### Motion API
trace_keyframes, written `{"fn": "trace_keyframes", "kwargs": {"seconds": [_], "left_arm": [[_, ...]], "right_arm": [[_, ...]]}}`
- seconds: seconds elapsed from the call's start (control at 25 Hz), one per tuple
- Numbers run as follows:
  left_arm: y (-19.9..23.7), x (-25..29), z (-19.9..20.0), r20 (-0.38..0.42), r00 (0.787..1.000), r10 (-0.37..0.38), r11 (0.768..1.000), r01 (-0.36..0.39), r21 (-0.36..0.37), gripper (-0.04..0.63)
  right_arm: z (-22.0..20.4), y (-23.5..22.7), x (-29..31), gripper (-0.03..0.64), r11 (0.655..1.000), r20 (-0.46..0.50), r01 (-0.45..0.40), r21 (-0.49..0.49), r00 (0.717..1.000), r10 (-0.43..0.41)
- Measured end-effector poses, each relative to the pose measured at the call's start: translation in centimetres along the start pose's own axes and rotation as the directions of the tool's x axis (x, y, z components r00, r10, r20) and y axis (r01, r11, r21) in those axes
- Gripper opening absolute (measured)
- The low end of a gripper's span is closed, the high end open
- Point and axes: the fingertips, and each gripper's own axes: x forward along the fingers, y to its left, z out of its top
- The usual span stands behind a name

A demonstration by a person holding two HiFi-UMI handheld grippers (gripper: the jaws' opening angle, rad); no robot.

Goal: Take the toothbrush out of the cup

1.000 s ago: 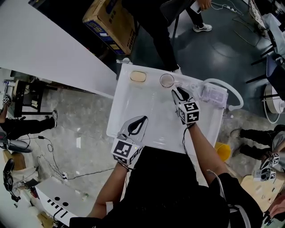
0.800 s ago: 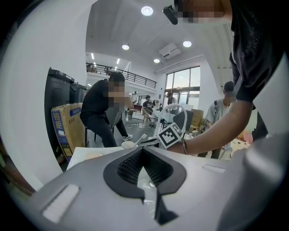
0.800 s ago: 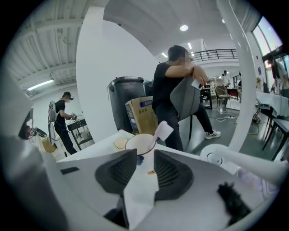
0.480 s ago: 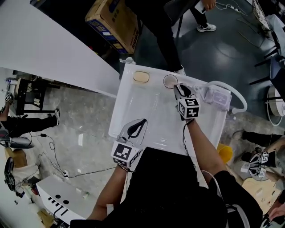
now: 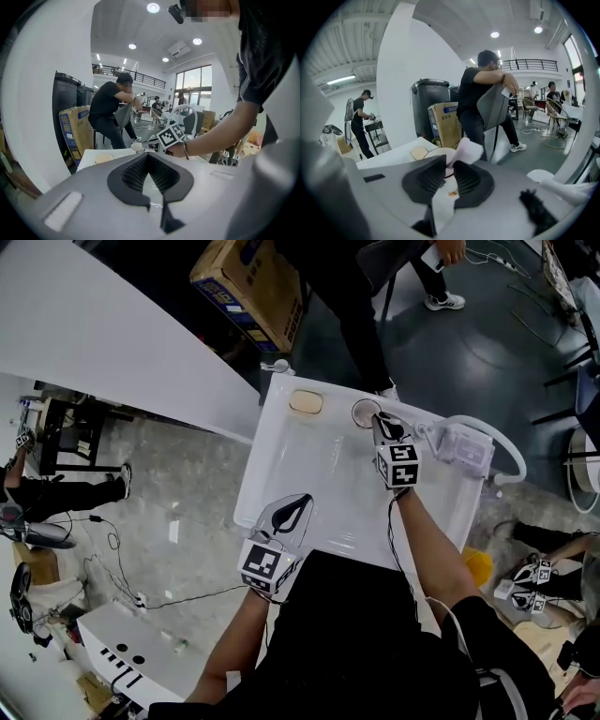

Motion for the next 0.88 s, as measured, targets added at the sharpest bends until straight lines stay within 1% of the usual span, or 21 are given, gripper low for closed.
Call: {"fn": "trace_keyframes", "kwargs": {"seconds": [0.32,0.56,0.88], "left_arm": [[-0.3,0.3,0.4,0.016,1.000,0.000,1.000,0.000,0.001,0.009],[-0.5,0.1,0.8,0.033,0.999,0.002,1.000,-0.002,0.000,0.008],[-1.2,-0.2,1.5,0.063,0.998,-0.001,1.000,0.000,0.008,0.009]], "right_arm": [[0.2,0.8,-0.6,0.055,0.998,-0.016,-0.027,-0.061,1.000,0.027],[0.9,1.1,-2.0,0.055,0.996,-0.005,-0.042,-0.073,0.999,0.042],[3.3,1.3,-3.9,0.055,0.995,0.039,-0.041,-0.090,0.998,0.044]]}}
